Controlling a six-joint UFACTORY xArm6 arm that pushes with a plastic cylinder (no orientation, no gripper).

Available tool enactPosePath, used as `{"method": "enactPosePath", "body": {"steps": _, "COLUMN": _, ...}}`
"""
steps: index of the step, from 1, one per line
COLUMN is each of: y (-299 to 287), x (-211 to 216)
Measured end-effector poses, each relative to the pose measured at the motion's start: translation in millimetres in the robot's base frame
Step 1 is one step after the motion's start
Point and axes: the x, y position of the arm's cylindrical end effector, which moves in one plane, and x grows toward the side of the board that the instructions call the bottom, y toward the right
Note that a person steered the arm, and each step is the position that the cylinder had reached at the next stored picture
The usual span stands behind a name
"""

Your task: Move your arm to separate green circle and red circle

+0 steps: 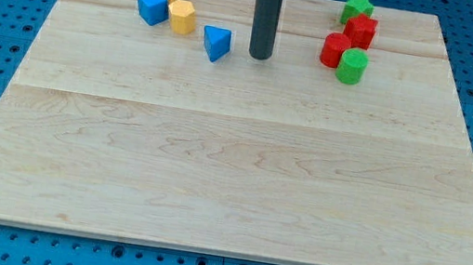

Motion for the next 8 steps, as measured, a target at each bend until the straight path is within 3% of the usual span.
{"method": "enactPosePath", "body": {"steps": 2, "y": -96, "x": -25}}
{"method": "enactPosePath", "body": {"steps": 3, "y": -71, "x": -26}}
{"method": "enactPosePath", "body": {"steps": 4, "y": 2, "x": -51}}
{"method": "enactPosePath", "body": {"steps": 5, "y": 17, "x": -56}}
{"method": "enactPosePath", "body": {"steps": 7, "y": 75, "x": 58}}
{"method": "enactPosePath", "body": {"steps": 8, "y": 131, "x": 71}}
